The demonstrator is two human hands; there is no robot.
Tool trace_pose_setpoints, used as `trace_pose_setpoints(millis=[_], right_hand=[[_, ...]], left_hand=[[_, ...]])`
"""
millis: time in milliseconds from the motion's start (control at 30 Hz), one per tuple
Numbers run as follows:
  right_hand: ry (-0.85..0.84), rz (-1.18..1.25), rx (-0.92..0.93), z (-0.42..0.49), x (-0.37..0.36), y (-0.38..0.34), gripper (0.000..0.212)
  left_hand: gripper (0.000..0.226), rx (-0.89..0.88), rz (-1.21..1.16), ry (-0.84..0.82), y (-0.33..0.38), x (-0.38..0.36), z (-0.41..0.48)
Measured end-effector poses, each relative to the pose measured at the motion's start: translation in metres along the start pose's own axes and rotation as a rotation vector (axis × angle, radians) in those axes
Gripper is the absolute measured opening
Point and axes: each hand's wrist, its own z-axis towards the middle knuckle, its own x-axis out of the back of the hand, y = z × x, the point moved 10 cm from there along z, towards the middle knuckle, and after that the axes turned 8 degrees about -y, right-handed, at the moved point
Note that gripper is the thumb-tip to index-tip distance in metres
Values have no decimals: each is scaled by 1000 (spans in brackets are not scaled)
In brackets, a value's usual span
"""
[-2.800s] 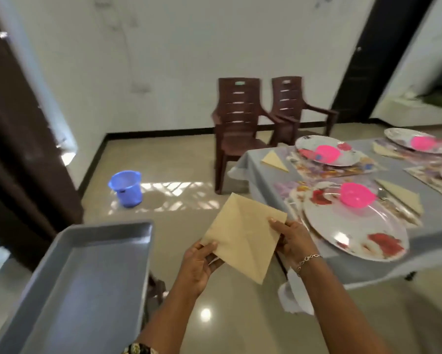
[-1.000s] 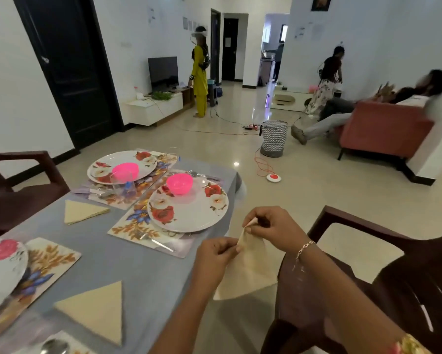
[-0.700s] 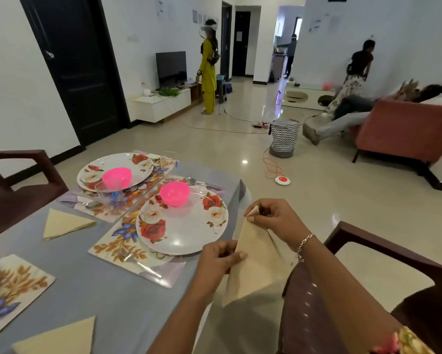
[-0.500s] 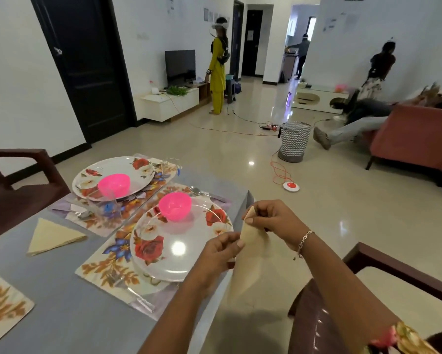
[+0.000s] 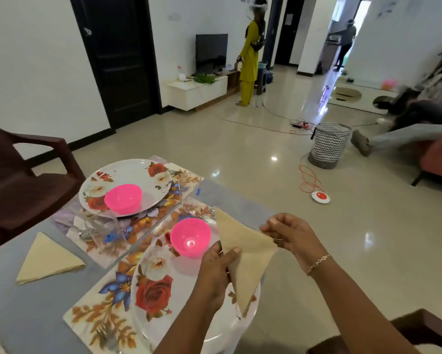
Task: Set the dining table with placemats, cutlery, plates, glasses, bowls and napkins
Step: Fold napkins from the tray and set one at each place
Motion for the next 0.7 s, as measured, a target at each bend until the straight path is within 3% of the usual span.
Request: trace_pose_setpoints(millis=[100,167,233,367,600,700], right_hand=[[-16,86,7,7,1,10,5],[-80,100,-20,16,-6,18,31],[-99,106,-39,26,-10,23,38],[-32,102,-56,55,-3,27,3],[-107,74,-151,125,19,43,17],[-220,86,-202,145,23,51,10]], left_hand=[[20,-26,-89,60,5,10,14],[19,-35,-115,71,8,9,23],[17,-43,-133,80,10,6,32],[13,-25,-185,119,7,1,50],[41,-72,-127,306,-1,8,97],[49,-89,-123,423,-5,6,119]])
